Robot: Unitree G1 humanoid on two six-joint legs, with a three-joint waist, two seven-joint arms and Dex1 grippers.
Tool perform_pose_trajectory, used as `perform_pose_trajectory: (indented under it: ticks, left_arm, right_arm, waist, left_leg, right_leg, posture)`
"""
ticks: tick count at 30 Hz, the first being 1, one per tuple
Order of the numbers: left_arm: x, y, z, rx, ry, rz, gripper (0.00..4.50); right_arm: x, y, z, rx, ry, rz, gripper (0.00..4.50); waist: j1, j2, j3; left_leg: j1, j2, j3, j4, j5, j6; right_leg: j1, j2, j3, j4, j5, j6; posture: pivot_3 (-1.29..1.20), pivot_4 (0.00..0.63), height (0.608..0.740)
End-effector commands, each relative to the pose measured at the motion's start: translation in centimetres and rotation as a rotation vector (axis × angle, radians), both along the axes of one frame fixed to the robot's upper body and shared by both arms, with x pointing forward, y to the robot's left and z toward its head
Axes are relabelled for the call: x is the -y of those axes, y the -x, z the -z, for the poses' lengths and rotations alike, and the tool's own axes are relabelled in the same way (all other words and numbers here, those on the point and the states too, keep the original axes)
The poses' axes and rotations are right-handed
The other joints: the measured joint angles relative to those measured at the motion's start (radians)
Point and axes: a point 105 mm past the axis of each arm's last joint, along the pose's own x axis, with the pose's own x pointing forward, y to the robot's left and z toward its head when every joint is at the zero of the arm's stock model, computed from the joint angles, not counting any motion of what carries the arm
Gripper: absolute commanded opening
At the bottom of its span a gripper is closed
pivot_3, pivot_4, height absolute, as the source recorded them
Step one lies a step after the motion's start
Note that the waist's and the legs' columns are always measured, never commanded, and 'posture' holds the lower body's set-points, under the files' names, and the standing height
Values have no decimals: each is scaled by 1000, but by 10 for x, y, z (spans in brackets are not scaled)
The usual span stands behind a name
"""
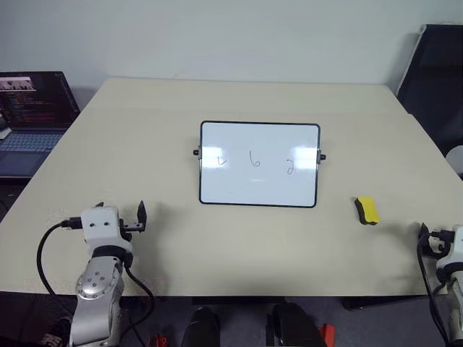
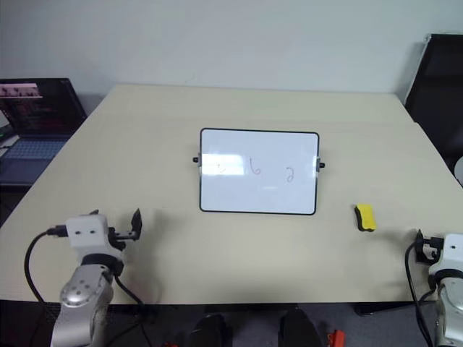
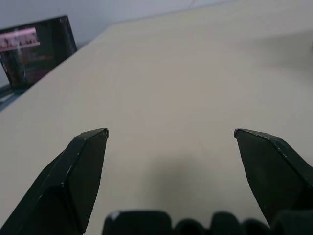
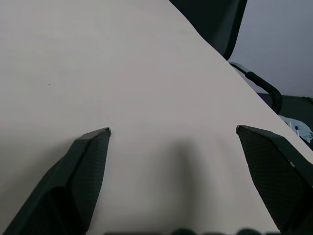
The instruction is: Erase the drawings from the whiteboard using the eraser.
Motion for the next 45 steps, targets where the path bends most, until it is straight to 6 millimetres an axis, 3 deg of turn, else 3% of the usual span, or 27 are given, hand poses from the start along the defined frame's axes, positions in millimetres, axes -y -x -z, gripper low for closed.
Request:
perform_pose_trajectory:
  ticks: [1, 7, 12, 16, 19, 22, 31, 37, 40, 45]
  left_arm:
    - [-7, 2, -12, 41, -26, -27, 4500]
    - [-12, 3, -9, 28, -22, -43, 4500]
    - [-21, 0, -30, 110, -14, 31, 4500]
    - [-7, -10, -49, 139, -63, 225, 4500]
    - [-4, -16, -61, 131, -99, 348, 4500]
    - [8, -20, -78, 120, -123, 527, 4500]
    - [73, -19, -112, -75, -215, 1149, 4500]
    - [114, -23, -120, -131, -220, 1460, 4500]
    - [142, -24, -114, -170, -244, 1629, 4500]
    - [166, -12, -111, -226, -296, 1857, 4500]
  right_arm:
    - [6, 0, -21, 60, 26, 16, 4478]
    - [-2, 1, -27, 82, 12, 14, 4478]
    - [-19, -12, -50, 175, -15, -21, 4478]
    - [-37, -20, -74, 225, 44, -76, 4478]
    - [-54, -23, -71, 177, 38, -132, 4478]
    - [-83, -26, -73, 125, 35, -270, 4478]
    - [-132, -30, -95, 12, -96, -492, 4478]
    - [-135, -33, -112, -12, -175, -433, 4478]
    - [-141, -34, -105, -60, -240, -409, 4478]
    - [-132, -35, -91, -99, -324, -302, 4478]
  waist:
    - [0, 0, 0]
    - [0, 0, 0]
    - [-2, 0, 0]
    - [0, 0, 0]
    - [2, 0, 0]
    - [3, 0, 0]
    - [1, 0, 1]
    - [3, 0, 1]
    - [4, 0, 1]
    - [1, 0, 2]
  left_leg:
    - [0, 0, 0, 0, 0, 0]
    - [0, 0, 1, 3, 0, 0]
    - [-1, 0, 1, 1, 0, 0]
    - [-2, 0, 1, 1, 0, 0]
    - [-2, 0, 1, 0, 0, 0]
    - [-2, 0, 1, -1, 0, 0]
    - [-3, 1, 2, -2, 0, 0]
    - [-5, 1, 2, -2, 0, 0]
    - [-5, 1, 1, -2, 0, 0]
    - [-6, 1, 1, -2, 0, 0]
  right_leg:
    - [0, 0, 0, 0, 0, 0]
    - [0, 0, 1, -1, 0, 0]
    - [-1, 0, 1, 0, 0, 0]
    - [-2, 0, 1, -1, 0, 0]
    - [-2, 0, 1, -1, 0, 0]
    - [-3, 0, 1, -1, 0, 0]
    - [-4, 0, 1, 0, 0, 0]
    - [-5, 0, 1, 0, 0, 0]
    - [-5, 1, 0, 0, 0, 0]
    - [-5, 1, 1, 0, 0, 0]
  posture:
    - [0, 150, 740]
    - [0, 150, 740]
    - [0, 150, 740]
    - [0, 150, 740]
    - [0, 150, 740]
    - [0, 150, 740]
    - [0, 150, 740]
    - [0, 150, 740]
    - [0, 150, 740]
    - [0, 150, 740]
